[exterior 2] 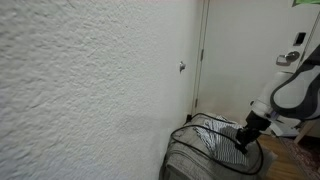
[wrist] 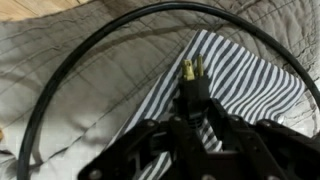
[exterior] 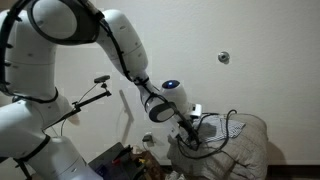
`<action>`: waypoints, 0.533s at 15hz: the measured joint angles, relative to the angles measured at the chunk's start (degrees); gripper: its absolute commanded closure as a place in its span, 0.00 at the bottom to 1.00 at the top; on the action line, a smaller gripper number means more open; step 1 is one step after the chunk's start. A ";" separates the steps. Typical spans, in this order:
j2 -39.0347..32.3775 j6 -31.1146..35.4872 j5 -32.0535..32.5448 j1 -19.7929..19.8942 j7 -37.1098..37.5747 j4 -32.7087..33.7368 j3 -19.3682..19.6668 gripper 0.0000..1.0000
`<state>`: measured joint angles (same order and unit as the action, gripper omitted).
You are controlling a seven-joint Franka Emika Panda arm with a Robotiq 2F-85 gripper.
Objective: Tie a knot using the black cable
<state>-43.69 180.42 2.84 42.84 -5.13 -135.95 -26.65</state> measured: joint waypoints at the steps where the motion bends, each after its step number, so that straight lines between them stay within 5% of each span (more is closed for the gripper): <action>1: -0.15 0.00 0.00 0.46 -0.30 0.00 -0.29 0.92; 8: -0.06 0.21 0.05 3.36 -0.62 -0.54 -2.37 0.92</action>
<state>-43.75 180.63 2.89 46.21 -5.75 -136.49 -29.02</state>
